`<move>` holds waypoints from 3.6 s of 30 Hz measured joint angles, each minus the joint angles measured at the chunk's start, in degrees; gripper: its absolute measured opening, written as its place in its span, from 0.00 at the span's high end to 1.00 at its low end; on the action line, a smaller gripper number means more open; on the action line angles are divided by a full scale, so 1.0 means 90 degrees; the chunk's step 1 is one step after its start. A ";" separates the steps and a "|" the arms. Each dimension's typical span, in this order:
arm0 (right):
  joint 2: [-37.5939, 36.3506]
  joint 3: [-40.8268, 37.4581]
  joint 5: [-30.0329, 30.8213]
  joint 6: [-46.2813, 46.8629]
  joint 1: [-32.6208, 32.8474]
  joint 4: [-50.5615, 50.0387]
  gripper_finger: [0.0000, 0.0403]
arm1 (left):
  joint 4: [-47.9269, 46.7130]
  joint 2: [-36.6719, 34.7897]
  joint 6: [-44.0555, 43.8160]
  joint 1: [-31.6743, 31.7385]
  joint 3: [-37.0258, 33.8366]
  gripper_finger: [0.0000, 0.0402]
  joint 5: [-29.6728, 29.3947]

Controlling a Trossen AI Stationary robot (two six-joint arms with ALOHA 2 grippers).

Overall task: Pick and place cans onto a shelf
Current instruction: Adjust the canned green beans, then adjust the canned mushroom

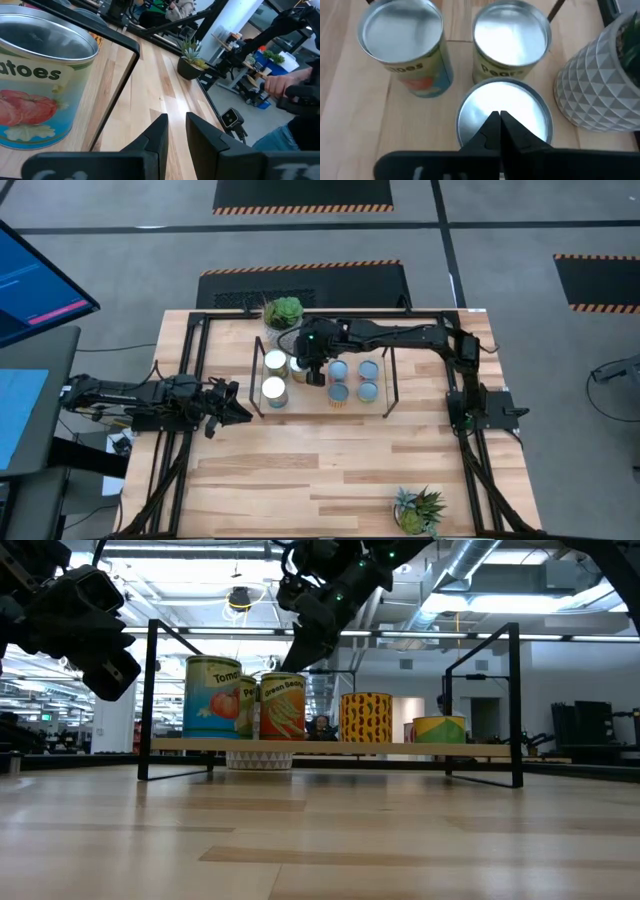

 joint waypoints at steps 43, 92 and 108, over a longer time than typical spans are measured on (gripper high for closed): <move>0.0007 0.0943 0.0326 0.0119 -0.0020 -0.1152 0.96 | 0.0000 0.0000 0.0025 0.0000 0.0000 0.86 0.0002; -0.3264 -0.3669 0.1171 0.1653 0.0247 -0.0248 0.98 | 0.0022 -0.0001 -0.0400 -0.0002 -0.0002 0.86 0.0328; -0.1403 -0.1983 0.0451 0.0506 0.0009 -0.0469 0.97 | 0.0022 0.0003 -0.0544 -0.0002 -0.0002 0.86 0.0279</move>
